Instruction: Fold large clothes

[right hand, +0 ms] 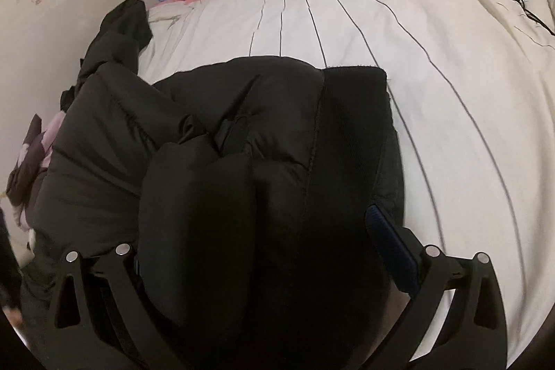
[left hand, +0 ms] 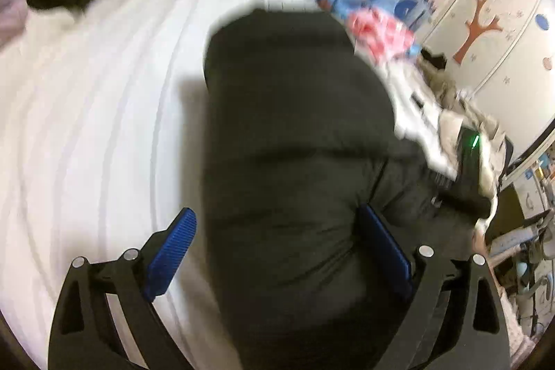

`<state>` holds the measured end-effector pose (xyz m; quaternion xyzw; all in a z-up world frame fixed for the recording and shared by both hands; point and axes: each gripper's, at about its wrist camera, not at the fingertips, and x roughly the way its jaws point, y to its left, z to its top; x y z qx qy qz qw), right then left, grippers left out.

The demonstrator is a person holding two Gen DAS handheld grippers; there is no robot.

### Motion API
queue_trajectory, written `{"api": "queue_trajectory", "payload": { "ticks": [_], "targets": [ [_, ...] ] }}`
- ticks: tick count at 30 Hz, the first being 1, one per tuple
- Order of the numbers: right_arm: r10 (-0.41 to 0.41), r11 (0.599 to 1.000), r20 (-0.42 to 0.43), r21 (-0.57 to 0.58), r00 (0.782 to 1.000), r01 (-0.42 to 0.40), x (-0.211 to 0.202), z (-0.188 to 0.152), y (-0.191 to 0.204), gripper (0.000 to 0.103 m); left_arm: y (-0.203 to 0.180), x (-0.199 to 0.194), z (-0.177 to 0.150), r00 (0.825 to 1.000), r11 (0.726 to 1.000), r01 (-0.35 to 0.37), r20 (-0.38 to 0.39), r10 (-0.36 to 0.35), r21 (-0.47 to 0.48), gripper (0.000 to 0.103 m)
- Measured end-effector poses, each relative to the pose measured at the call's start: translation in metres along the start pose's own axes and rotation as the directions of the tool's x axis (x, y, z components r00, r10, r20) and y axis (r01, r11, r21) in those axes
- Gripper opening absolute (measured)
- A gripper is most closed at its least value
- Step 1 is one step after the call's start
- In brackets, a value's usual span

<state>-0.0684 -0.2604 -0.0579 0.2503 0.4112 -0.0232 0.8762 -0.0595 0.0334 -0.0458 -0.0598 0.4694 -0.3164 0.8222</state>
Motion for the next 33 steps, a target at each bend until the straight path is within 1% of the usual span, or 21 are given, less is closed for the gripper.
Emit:
{"api": "queue_trajectory", "payload": {
  "ticks": [1,2,4,6,8,10,11,13,14,16,20,22,23,25,27,28,29,30,31,32,33],
  "targets": [
    [-0.005,1.0,0.008,-0.01,1.0,0.005,0.005,0.003,0.001,0.097,-0.002,0.006,-0.008,1.0,1.0,0.015,-0.004,-0.015,-0.014,0.091],
    [-0.008,1.0,0.014,-0.018,1.0,0.008,0.009,0.006,0.001,0.097,-0.006,0.009,-0.016,1.0,1.0,0.007,0.007,-0.007,-0.011,0.091],
    [0.025,0.999,0.031,-0.046,0.999,-0.024,0.02,0.018,-0.001,0.097,-0.015,0.011,-0.026,1.0,1.0,-0.014,0.02,0.014,0.004,0.091],
    [0.07,0.996,0.015,-0.049,0.997,-0.069,0.028,0.025,-0.007,0.097,-0.019,0.007,-0.028,0.999,0.999,-0.035,0.024,0.035,0.007,0.091],
    [0.065,0.996,-0.001,-0.061,0.998,-0.065,0.026,0.024,-0.007,0.097,-0.023,0.001,-0.024,0.997,0.997,-0.073,0.033,0.072,0.027,0.091],
    [0.061,0.996,-0.016,-0.069,0.998,-0.062,0.02,0.019,-0.009,0.097,-0.034,-0.014,-0.017,0.983,0.982,-0.169,0.089,0.162,0.079,0.091],
    [0.062,0.996,-0.02,-0.062,0.998,-0.063,0.013,0.014,-0.012,0.097,-0.043,-0.022,-0.014,0.967,0.966,-0.231,0.134,0.215,0.115,0.091],
    [0.061,0.996,-0.018,-0.058,0.998,-0.062,-0.001,0.003,-0.015,0.097,-0.051,-0.031,-0.008,0.949,0.949,-0.281,0.188,0.252,0.146,0.091],
    [0.062,0.997,-0.022,-0.051,0.998,-0.063,-0.006,-0.002,-0.017,0.097,-0.056,-0.032,-0.006,0.946,0.944,-0.289,0.199,0.256,0.161,0.092],
    [0.05,0.997,-0.039,-0.049,0.998,-0.052,-0.01,-0.011,-0.018,0.097,-0.067,-0.024,-0.003,0.947,0.933,-0.296,0.191,0.259,0.205,0.092],
    [0.02,0.998,-0.081,-0.061,0.996,-0.025,-0.023,-0.001,-0.017,0.097,-0.076,-0.01,-0.004,0.944,0.918,-0.316,0.178,0.279,0.239,0.092],
    [-0.014,0.996,-0.006,-0.089,1.0,0.014,-0.049,0.009,-0.008,0.097,-0.078,-0.01,-0.005,0.938,0.911,-0.332,0.186,0.292,0.245,0.092],
    [-0.009,0.995,0.044,-0.094,0.999,0.014,-0.066,0.009,-0.006,0.097,-0.078,-0.01,-0.005,0.937,0.91,-0.335,0.186,0.295,0.245,0.092],
    [0.012,0.994,0.143,-0.11,0.99,0.004,-0.09,0.015,0.004,0.097,-0.075,-0.009,-0.007,0.936,0.91,-0.337,0.185,0.298,0.241,0.092],
    [0.002,0.988,0.217,-0.15,0.976,0.032,-0.102,0.021,0.019,0.097,-0.075,-0.009,-0.009,0.935,0.909,-0.34,0.187,0.301,0.24,0.092],
    [-0.015,0.983,0.222,-0.174,0.975,0.055,-0.097,0.025,0.028,0.097,-0.076,-0.009,-0.009,0.932,0.905,-0.347,0.192,0.306,0.244,0.092],
    [-0.034,0.981,0.199,-0.181,0.979,0.071,-0.087,0.028,0.031,0.097,-0.076,-0.009,-0.011,0.931,0.903,-0.352,0.196,0.309,0.246,0.092],
    [-0.058,0.98,0.171,-0.18,0.984,0.089,-0.075,0.03,0.03,0.097,-0.077,-0.01,-0.012,0.929,0.901,-0.356,0.201,0.312,0.247,0.092],
    [-0.114,0.975,0.122,-0.178,0.986,0.135,-0.048,0.03,0.025,0.097,-0.077,-0.01,-0.013,0.928,0.902,-0.356,0.204,0.311,0.245,0.092],
    [-0.098,0.981,0.079,-0.162,0.992,0.109,-0.027,0.026,0.014,0.097,-0.077,-0.011,-0.015,0.933,0.909,-0.341,0.204,0.296,0.241,0.092],
    [-0.054,0.992,0.042,-0.113,0.998,0.058,-0.008,0.027,0.006,0.097,-0.076,-0.011,-0.014,0.939,0.915,-0.324,0.199,0.28,0.239,0.092]
  ]
}}
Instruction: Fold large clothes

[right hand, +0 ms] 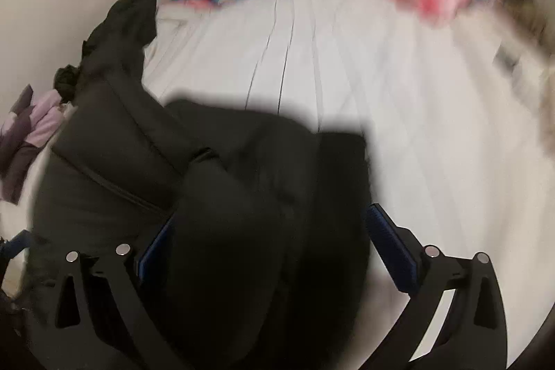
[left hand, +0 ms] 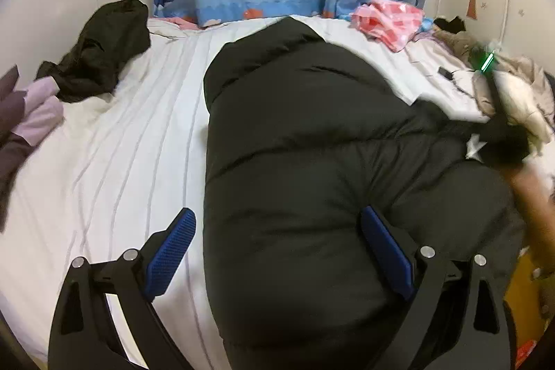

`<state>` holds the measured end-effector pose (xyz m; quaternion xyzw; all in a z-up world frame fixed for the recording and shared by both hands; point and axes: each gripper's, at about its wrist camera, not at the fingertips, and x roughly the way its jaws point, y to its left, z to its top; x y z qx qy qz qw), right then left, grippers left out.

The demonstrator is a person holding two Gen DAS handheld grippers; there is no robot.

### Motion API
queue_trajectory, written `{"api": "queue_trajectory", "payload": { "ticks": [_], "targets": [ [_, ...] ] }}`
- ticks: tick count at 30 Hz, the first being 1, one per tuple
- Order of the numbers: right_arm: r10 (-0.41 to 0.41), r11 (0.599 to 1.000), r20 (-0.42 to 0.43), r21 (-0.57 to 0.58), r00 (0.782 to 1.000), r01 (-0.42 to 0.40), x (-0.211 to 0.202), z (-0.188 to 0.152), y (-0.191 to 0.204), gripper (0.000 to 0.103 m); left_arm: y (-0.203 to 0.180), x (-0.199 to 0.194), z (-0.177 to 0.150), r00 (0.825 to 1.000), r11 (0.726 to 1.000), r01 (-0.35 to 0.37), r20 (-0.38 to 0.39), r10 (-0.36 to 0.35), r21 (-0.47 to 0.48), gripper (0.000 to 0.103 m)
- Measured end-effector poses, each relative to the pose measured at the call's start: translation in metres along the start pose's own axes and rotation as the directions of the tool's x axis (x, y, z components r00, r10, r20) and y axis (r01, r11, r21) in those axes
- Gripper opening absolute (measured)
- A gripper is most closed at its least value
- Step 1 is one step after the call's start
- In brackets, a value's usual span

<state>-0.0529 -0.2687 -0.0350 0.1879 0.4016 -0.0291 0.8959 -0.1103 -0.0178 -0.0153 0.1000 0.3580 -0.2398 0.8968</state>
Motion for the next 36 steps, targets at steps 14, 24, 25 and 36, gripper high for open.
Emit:
{"api": "queue_trajectory", "payload": {
  "ticks": [14,24,25,36],
  "targets": [
    [-0.016,0.989,0.107,-0.142,0.994,0.031,-0.095,-0.046,0.029,0.097,-0.014,-0.011,-0.011,0.992,0.991,-0.121,0.036,0.119,0.052,0.092],
    [-0.055,0.987,0.022,-0.151,0.998,0.058,-0.083,-0.081,0.028,0.097,-0.028,-0.029,-0.016,0.985,0.981,-0.167,0.065,0.161,0.1,0.092],
    [-0.053,0.986,0.041,-0.157,0.998,0.058,-0.094,-0.085,0.032,0.097,-0.027,-0.03,-0.017,0.985,0.981,-0.167,0.066,0.162,0.095,0.092],
    [-0.095,0.98,0.046,-0.173,0.994,0.102,-0.108,-0.102,0.041,0.097,-0.023,-0.034,-0.026,0.983,0.985,-0.167,0.079,0.163,0.047,0.096]
  ]
}}
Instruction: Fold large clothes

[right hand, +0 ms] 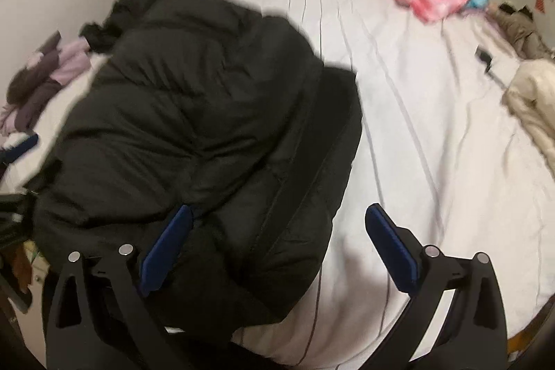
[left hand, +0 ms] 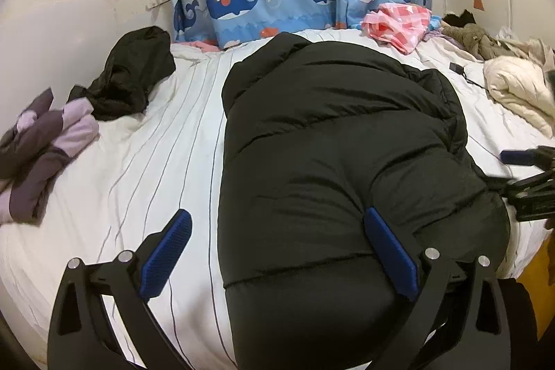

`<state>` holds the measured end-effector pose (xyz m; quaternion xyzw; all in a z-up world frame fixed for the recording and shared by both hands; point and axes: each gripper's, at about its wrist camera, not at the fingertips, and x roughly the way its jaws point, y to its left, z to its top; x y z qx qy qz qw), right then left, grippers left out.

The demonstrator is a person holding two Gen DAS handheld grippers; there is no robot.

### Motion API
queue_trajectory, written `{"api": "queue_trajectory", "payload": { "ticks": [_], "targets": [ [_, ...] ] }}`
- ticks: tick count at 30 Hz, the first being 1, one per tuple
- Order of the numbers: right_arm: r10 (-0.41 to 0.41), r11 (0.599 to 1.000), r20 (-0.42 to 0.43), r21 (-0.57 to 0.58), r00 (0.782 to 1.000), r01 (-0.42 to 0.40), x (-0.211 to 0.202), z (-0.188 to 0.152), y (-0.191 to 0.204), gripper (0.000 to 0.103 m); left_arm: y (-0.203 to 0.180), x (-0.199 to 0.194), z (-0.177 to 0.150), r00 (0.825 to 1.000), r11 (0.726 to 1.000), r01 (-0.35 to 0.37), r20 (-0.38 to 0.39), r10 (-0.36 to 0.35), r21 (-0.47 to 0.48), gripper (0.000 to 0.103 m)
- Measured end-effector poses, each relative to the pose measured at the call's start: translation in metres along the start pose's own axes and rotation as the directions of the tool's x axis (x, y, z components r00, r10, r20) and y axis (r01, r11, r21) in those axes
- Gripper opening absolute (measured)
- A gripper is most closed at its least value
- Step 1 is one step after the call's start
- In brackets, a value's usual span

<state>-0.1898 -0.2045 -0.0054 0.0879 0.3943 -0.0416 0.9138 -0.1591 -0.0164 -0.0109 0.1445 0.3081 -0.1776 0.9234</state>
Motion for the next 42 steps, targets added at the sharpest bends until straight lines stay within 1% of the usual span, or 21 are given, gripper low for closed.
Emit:
{"api": "queue_trajectory", "payload": {
  "ticks": [2,3,5,6,8,12,15,18,20,21,24,25,27,29,30,31,32,34,38,40,42],
  "targets": [
    [0.001,1.0,0.051,-0.021,0.999,0.0,-0.016,-0.004,0.009,0.097,0.004,0.002,-0.003,1.0,0.999,0.008,-0.01,-0.008,-0.033,0.096],
    [-0.01,0.999,0.036,-0.04,0.999,0.012,-0.014,-0.007,0.013,0.097,0.004,0.002,-0.004,1.0,0.999,0.01,-0.014,-0.011,-0.044,0.096],
    [-0.022,0.996,-0.058,-0.091,0.998,0.017,0.008,-0.013,0.019,0.097,0.005,0.004,-0.004,1.0,0.998,0.013,-0.026,-0.015,-0.064,0.096],
    [-0.006,0.997,-0.104,-0.082,0.995,-0.003,0.02,-0.017,0.019,0.097,0.003,0.005,-0.005,0.999,0.998,0.012,-0.033,-0.015,-0.067,0.096],
    [0.012,0.999,-0.111,-0.043,0.994,-0.017,0.021,-0.018,0.015,0.097,0.003,0.004,-0.006,0.999,0.997,0.005,-0.036,-0.008,-0.079,0.096],
    [0.007,0.999,-0.091,-0.036,0.996,-0.011,0.008,-0.02,0.012,0.097,0.008,-0.001,-0.009,0.999,0.991,0.031,-0.035,-0.035,-0.129,0.096],
    [0.02,1.0,-0.065,-0.001,0.998,-0.021,-0.005,-0.024,0.007,0.097,0.012,-0.007,-0.01,0.998,0.989,0.047,-0.026,-0.051,-0.139,0.096],
    [0.035,0.998,0.021,0.052,0.999,-0.036,-0.028,-0.019,-0.001,0.097,0.017,-0.015,-0.008,0.998,0.99,0.057,-0.01,-0.058,-0.126,0.096],
    [0.014,0.998,0.098,0.056,0.995,-0.02,-0.043,-0.002,-0.004,0.097,0.023,-0.018,-0.003,0.999,0.991,0.046,0.005,-0.046,-0.128,0.096],
    [0.0,0.998,0.139,0.061,0.99,-0.008,-0.048,0.014,-0.005,0.097,0.027,-0.019,0.0,0.999,0.99,0.042,0.012,-0.04,-0.136,0.096],
    [-0.012,0.999,0.174,0.041,0.985,0.005,-0.035,0.062,0.0,0.097,0.039,-0.012,0.009,0.999,0.984,0.037,0.015,-0.035,-0.176,0.096],
    [-0.021,0.999,0.171,0.031,0.985,0.016,-0.025,0.073,0.004,0.097,0.039,-0.008,0.01,0.999,0.982,0.039,0.004,-0.039,-0.183,0.095],
    [-0.037,0.999,0.123,0.035,0.992,0.032,0.01,0.092,0.006,0.097,0.037,-0.001,0.009,0.999,0.982,0.045,-0.018,-0.049,-0.185,0.095],
    [-0.04,0.995,0.018,0.096,0.999,0.038,0.063,0.092,-0.009,0.097,0.032,0.006,0.007,0.997,0.984,0.062,-0.033,-0.069,-0.167,0.096],
    [0.02,0.985,-0.041,0.17,0.999,-0.012,0.09,0.084,-0.023,0.097,0.03,0.007,0.005,0.996,0.985,0.075,-0.031,-0.081,-0.158,0.096],
    [0.078,0.969,-0.073,0.241,0.994,-0.059,0.107,0.073,-0.034,0.097,0.027,0.007,0.004,0.995,0.984,0.093,-0.024,-0.098,-0.15,0.096],
    [0.116,0.952,-0.081,0.293,0.99,-0.088,0.119,0.064,-0.043,0.097,0.026,0.007,0.003,0.994,0.983,0.105,-0.018,-0.108,-0.148,0.096],
    [0.079,0.96,-0.089,0.275,0.993,-0.052,0.119,0.059,-0.047,0.097,0.022,0.01,0.003,0.993,0.984,0.111,-0.029,-0.117,-0.141,0.096],
    [0.066,0.97,-0.121,0.241,0.991,-0.035,0.108,0.063,-0.05,0.097,0.017,0.011,0.003,0.994,0.987,0.087,-0.049,-0.094,-0.132,0.096],
    [0.04,0.976,-0.098,0.218,0.994,-0.018,0.086,0.06,-0.047,0.097,0.019,0.008,0.001,0.995,0.987,0.067,-0.06,-0.076,-0.144,0.096],
    [0.041,0.981,-0.058,0.193,0.997,-0.029,0.058,0.052,-0.037,0.097,0.022,0.005,0.001,0.995,0.986,0.049,-0.073,-0.061,-0.157,0.096]
  ]
}}
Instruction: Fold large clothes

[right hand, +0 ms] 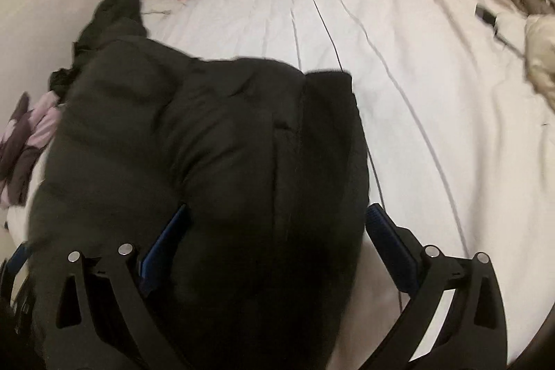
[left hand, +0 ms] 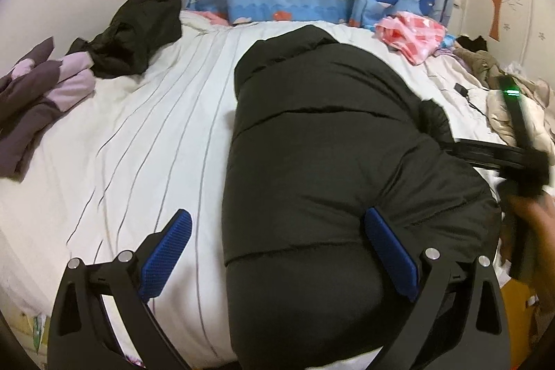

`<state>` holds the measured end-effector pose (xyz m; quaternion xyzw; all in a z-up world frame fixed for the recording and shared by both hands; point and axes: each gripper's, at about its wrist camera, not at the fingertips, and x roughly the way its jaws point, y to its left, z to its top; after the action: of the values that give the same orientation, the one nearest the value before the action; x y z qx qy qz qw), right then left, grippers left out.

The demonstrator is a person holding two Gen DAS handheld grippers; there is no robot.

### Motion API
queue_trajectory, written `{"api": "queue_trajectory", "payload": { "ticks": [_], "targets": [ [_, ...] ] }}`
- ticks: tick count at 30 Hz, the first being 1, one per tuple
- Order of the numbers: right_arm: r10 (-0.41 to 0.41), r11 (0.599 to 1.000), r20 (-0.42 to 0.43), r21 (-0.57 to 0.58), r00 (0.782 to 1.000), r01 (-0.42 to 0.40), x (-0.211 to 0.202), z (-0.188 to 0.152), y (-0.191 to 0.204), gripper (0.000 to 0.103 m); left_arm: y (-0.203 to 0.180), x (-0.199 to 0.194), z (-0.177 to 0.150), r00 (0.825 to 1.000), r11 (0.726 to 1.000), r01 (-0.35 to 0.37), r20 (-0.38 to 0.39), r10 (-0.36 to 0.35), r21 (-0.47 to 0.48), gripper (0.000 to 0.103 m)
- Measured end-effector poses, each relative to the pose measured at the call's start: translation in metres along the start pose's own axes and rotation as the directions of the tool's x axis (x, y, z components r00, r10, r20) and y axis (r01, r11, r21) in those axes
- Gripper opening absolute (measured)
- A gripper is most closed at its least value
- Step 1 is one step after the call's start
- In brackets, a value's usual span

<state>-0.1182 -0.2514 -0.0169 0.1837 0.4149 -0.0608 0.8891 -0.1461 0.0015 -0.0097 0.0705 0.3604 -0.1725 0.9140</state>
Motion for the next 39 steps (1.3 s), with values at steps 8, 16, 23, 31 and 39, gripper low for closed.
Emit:
{"api": "queue_trajectory", "payload": {
  "ticks": [8,16,23,31,39],
  "targets": [
    [0.043,0.988,0.076,-0.154,0.996,-0.031,-0.102,-0.069,0.041,0.097,-0.011,-0.035,-0.009,0.997,0.998,-0.064,0.048,0.063,0.017,0.096],
    [-0.023,0.972,0.127,-0.23,0.992,0.052,-0.135,-0.126,0.082,0.097,-0.033,-0.074,-0.023,0.99,0.991,-0.126,0.065,0.123,0.045,0.096],
    [-0.038,0.968,0.103,-0.244,0.994,0.063,-0.131,-0.152,0.098,0.097,-0.038,-0.099,-0.031,0.984,0.985,-0.171,0.063,0.169,0.027,0.096],
    [-0.051,0.961,0.099,-0.267,0.994,0.076,-0.129,-0.155,0.107,0.097,-0.042,-0.106,-0.036,0.98,0.98,-0.198,0.019,0.198,0.029,0.096],
    [-0.038,0.959,0.085,-0.276,0.996,0.061,-0.128,-0.152,0.116,0.097,-0.036,-0.102,-0.04,0.98,0.98,-0.198,-0.022,0.198,0.019,0.096]
  ]
}}
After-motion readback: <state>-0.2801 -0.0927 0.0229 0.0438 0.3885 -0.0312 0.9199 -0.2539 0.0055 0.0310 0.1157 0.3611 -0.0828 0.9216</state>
